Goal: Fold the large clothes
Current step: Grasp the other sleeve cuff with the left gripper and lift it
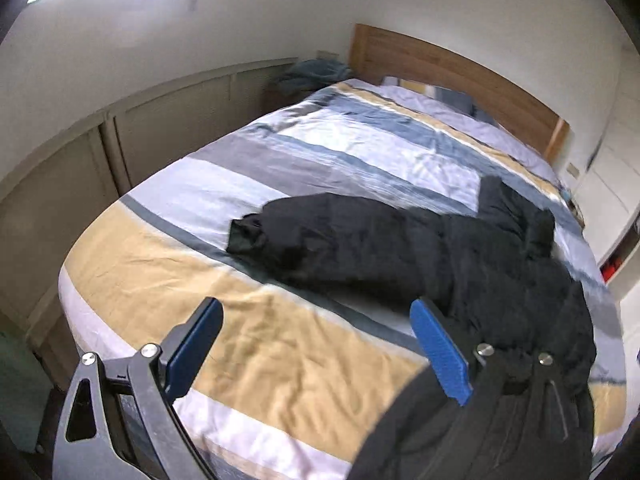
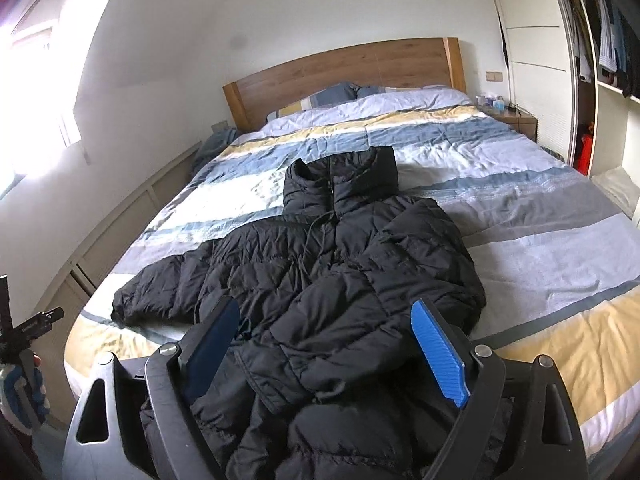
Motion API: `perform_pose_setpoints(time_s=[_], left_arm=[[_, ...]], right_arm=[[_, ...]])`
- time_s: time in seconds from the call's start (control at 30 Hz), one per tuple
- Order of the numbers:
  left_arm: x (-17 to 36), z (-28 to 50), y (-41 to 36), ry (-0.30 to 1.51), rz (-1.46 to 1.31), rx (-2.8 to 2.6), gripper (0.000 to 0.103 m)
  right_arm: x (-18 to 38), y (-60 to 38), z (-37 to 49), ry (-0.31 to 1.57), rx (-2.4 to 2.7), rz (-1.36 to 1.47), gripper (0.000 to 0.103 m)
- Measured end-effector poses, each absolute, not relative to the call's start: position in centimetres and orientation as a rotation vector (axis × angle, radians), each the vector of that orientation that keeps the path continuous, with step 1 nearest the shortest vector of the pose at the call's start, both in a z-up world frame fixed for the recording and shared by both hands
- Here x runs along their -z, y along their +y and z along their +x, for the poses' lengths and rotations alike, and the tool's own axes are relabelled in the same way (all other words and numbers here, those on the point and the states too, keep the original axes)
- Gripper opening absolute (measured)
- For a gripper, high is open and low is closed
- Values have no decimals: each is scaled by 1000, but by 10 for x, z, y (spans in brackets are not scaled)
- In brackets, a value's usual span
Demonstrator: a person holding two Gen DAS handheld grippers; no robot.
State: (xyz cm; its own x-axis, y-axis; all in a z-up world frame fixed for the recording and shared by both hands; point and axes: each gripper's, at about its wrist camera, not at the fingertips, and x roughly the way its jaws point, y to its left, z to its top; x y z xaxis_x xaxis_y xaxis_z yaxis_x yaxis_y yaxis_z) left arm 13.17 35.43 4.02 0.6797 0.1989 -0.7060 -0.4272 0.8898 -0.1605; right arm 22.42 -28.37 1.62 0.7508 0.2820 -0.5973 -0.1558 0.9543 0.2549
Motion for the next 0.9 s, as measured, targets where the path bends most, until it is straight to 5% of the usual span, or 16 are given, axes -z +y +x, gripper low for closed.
perform_pose_setpoints(time_s=[0.3,0.9], left_arm=[[10,183,433,793,-635,-319,95],[158,289,412,864,-1114,-249,95]], right_arm=[[-14,-271,240,699,-228,172,87],[20,-306,276,782,-95,168,88]])
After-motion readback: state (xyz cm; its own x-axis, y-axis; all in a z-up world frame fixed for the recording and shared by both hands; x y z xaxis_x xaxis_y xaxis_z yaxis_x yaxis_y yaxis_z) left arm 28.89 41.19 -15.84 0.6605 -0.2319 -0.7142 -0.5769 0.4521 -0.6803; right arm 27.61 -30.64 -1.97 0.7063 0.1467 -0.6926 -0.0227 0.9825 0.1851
